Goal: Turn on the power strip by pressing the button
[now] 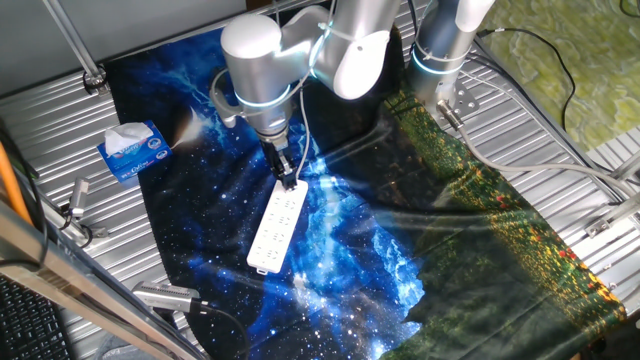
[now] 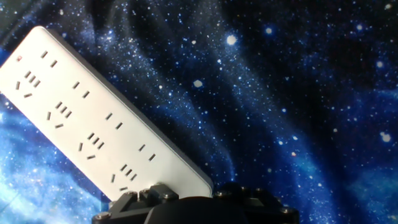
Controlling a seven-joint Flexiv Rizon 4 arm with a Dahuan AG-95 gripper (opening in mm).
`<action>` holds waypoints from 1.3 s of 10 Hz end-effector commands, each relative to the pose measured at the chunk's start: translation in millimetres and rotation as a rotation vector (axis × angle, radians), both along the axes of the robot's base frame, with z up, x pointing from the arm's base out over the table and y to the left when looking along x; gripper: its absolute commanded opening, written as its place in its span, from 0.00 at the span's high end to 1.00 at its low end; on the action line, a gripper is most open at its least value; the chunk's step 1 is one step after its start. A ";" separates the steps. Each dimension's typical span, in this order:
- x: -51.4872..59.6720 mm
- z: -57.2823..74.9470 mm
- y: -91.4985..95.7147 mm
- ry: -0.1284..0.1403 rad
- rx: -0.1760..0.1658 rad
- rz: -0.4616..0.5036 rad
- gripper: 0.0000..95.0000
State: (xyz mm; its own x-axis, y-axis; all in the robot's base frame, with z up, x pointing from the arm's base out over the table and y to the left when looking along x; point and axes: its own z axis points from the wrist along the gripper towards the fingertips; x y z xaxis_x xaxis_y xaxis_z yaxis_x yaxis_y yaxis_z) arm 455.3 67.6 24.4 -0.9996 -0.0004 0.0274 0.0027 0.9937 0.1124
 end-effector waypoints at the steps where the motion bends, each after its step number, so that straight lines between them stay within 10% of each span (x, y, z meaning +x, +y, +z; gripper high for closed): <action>1: -0.2 -9.2 0.1 -0.001 -0.001 0.006 0.40; 5: 3.3 9.7 -6.6 0.011 -0.001 0.009 0.40; 13: 1.8 5.5 -5.0 0.035 -0.012 -0.099 0.40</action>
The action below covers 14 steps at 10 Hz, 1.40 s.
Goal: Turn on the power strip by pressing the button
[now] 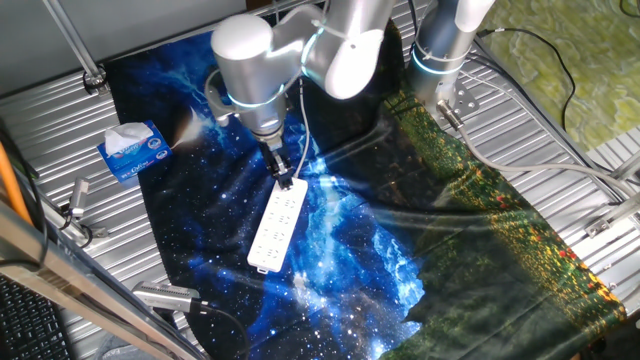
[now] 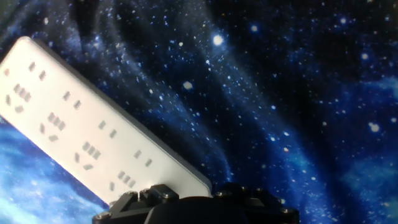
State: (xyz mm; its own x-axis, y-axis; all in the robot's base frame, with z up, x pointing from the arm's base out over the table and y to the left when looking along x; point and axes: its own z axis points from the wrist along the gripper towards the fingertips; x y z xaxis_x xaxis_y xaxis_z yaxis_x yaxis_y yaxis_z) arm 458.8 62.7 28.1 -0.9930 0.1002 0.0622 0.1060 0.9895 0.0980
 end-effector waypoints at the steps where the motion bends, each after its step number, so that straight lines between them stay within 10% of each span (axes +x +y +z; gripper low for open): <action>1: -1.8 2.2 -0.2 -0.004 0.001 0.007 0.40; 5: 1.8 34.1 -7.7 -0.009 0.004 0.057 0.40; 6: 2.8 43.9 -9.1 -0.008 0.002 0.063 0.60; 7: 3.1 50.7 -9.8 -0.009 -0.005 0.061 0.60; 8: 3.3 54.6 -10.0 -0.010 -0.014 0.063 1.00; 14: 3.6 59.7 -10.3 -0.020 -0.027 0.099 1.00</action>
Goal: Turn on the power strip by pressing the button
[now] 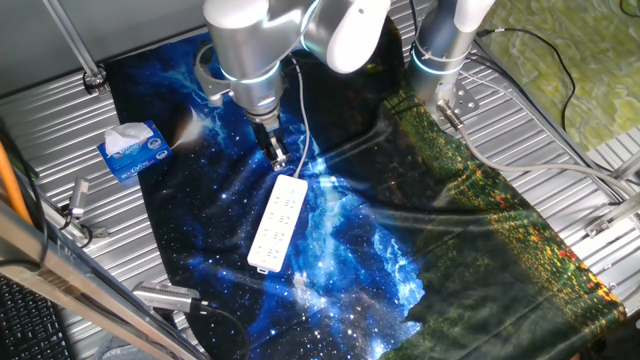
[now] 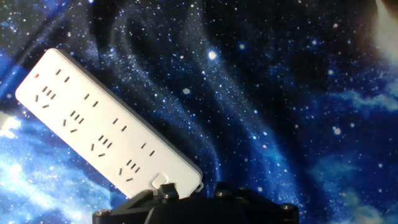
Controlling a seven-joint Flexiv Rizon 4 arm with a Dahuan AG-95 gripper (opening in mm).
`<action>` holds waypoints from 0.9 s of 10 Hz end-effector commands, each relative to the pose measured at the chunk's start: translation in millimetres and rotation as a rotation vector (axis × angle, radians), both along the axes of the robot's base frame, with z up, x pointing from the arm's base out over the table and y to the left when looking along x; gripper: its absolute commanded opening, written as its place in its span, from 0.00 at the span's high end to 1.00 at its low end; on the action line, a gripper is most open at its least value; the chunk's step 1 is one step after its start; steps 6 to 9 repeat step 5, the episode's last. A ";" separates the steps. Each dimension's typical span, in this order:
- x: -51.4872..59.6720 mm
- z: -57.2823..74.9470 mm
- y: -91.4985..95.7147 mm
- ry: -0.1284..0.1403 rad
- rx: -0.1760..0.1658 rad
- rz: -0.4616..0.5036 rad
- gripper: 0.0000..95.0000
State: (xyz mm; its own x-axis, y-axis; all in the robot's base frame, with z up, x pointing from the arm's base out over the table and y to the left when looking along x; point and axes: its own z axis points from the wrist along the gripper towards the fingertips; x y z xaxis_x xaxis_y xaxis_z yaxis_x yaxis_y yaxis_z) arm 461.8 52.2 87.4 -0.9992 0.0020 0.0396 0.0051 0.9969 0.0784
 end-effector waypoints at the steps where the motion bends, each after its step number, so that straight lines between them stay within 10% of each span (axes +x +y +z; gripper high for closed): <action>1: 0.6 0.6 0.2 0.000 -0.006 0.003 1.00; 9: 0.6 2.6 0.1 -0.002 -0.003 0.014 1.00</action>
